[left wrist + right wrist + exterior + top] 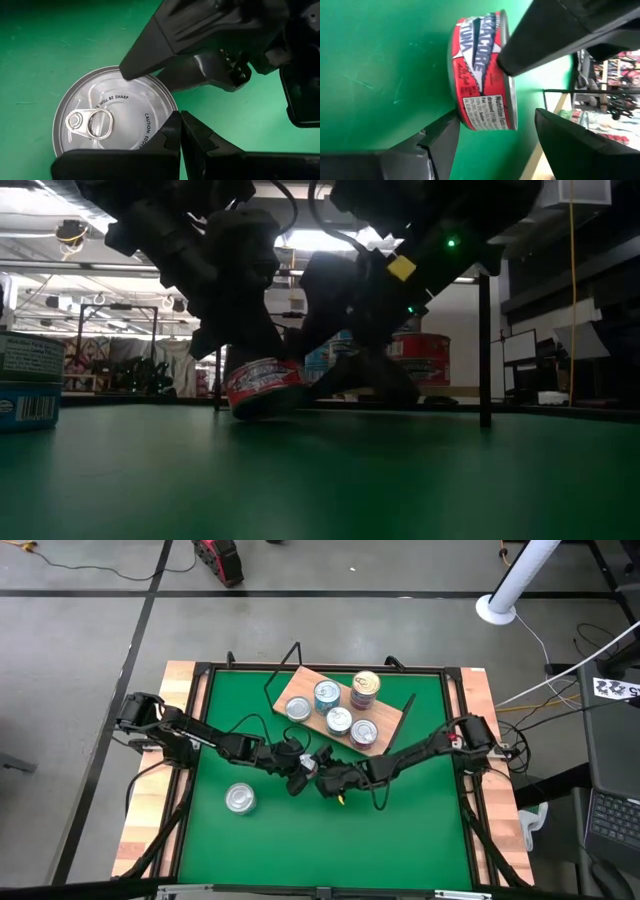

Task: Stack canned seafood by type on shelf
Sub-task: Stack the red tuna can on top of the red tuna can on the shelf

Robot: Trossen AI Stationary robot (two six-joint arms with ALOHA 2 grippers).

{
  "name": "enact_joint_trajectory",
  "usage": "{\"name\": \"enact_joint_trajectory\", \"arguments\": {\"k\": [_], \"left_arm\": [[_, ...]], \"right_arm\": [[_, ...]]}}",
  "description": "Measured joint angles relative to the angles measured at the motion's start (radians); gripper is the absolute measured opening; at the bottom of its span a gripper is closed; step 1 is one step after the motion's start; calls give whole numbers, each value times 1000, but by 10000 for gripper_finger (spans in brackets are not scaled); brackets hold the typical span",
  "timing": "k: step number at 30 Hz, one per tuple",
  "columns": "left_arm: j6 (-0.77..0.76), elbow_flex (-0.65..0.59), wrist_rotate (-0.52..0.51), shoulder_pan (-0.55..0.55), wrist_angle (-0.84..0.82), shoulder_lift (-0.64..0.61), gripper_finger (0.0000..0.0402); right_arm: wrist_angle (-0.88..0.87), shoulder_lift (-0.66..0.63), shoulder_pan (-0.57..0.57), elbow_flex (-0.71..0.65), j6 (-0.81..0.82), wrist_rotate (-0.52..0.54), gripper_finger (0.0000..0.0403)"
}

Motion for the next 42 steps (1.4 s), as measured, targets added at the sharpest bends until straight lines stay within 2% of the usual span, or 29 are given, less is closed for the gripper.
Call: {"name": "enact_joint_trajectory", "arguments": {"k": [11, 19, 25, 28, 32, 36, 42], "left_arm": [[0, 0, 1, 0, 2, 0, 0], [2, 0, 0, 0, 2, 0, 0], [61, 0, -3, 0, 5, -1, 2], [111, 0, 0, 0, 5, -1, 19], [216, 0, 19, -1, 4, -6, 65], [375, 0, 18, 0, -4, -34, 102], [461, 0, 18, 0, -4, -113, 117]], "right_arm": [[9, 0, -12, 0, 0, -61, 247], [6, 2, -12, -1, 0, -68, 181], [0, 2, -10, -1, -2, -73, 130], [-5, 2, -3, -1, 2, -70, 123], [-5, 2, 18, -1, 7, -59, 127], [-4, 2, 54, 0, 9, 12, 127], [-9, -2, 97, 0, 5, 109, 126]]}}
